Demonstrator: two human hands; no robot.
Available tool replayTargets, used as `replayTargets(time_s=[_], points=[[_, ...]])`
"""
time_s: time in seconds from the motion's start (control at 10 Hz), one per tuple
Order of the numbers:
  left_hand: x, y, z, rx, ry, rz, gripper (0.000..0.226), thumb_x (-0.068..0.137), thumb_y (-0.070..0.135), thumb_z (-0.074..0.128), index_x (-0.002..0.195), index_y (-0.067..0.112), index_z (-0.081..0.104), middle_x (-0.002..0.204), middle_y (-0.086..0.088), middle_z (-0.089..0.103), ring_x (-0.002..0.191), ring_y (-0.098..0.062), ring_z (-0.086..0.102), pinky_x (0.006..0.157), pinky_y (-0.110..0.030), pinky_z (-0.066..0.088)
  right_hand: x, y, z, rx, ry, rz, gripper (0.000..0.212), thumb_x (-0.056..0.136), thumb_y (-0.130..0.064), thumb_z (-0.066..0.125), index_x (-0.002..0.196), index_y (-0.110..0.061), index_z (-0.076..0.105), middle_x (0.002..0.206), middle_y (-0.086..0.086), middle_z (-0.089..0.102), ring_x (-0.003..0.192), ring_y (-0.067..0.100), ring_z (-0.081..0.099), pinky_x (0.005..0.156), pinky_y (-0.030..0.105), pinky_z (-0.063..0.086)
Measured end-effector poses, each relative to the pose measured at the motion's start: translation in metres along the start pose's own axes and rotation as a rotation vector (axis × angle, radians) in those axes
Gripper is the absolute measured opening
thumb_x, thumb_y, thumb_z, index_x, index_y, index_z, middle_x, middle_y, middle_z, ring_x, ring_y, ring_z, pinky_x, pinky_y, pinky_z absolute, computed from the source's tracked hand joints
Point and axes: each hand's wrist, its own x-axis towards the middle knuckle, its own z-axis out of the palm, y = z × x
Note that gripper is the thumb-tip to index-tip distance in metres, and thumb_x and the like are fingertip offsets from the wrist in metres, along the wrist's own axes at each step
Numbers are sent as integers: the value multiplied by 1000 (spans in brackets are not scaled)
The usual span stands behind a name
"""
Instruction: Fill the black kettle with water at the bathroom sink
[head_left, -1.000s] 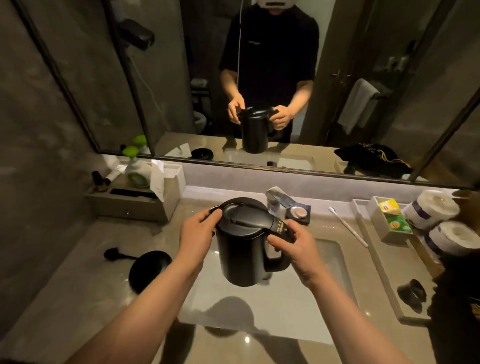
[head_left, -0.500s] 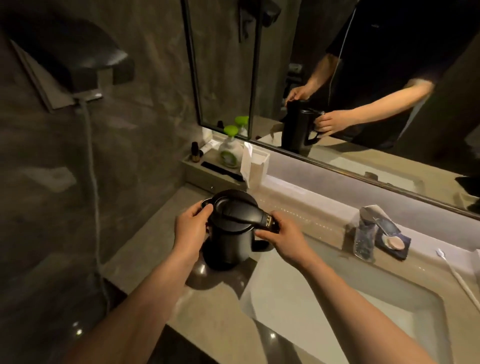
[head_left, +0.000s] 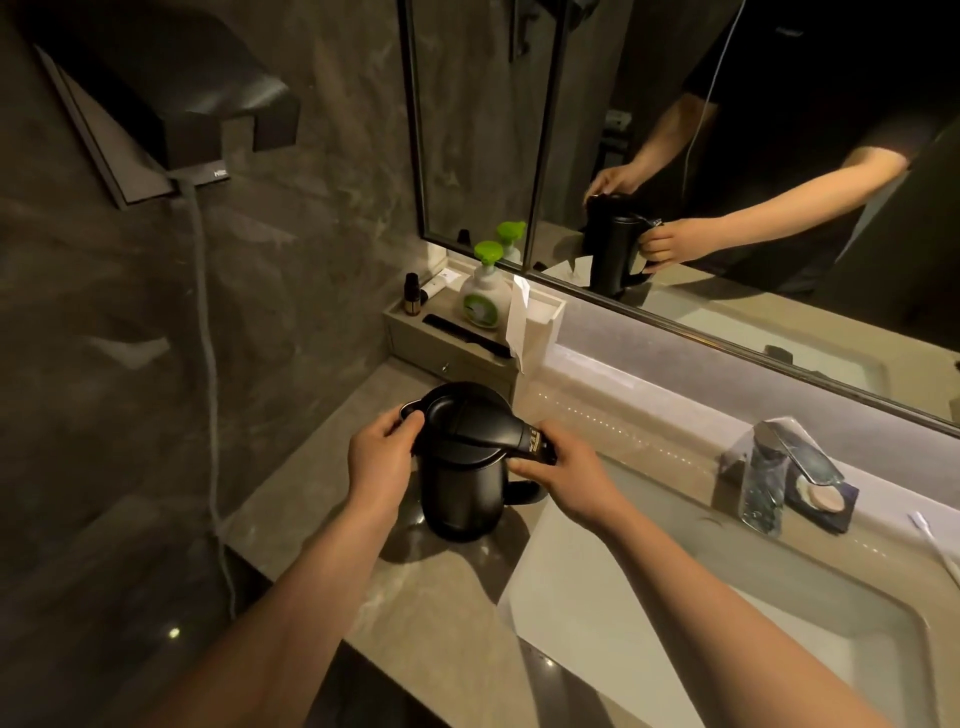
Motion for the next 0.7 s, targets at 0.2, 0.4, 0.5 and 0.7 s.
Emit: replayTargets(time_s=[0.2,0.4,0.5,0.7], points=[[-6,-7,-7,11,15,2,22,92,16,61,82,33,73,85,10,75,83,-3,69,72,-22,50,-2,5,3,-4,-45,7,18,84,-17,75,94,-19,60,77,-5,60,64,-2,52,57,8,42],[-9,-12,-7,38,1,11,17,94,20,59,93,29,73,91,6,75,88,-6,68,76,-25,53,-6,13,9,-9,-37,28,18,85,-23,73,95,-23,59,81,-3,61,70,7,55,60,16,42],[-7,-7,-7,65,-34,5,16,95,21,58,101,24,73,98,0,73,93,-12,66,81,-30,54,-8,8,9,-48,-39,42,20,85,-27,72,100,-22,60,86,-2,64,76,10,58,60,10,42],[-14,-15,-27,26,25,-99,29,100,31,47,116,17,66,107,-2,68,103,-17,63,94,-41,49,-22,-35,-24,-47,139,5,39,89,-35,67,125,-22,60,106,-2,65,100,17,62,86,32,53]])
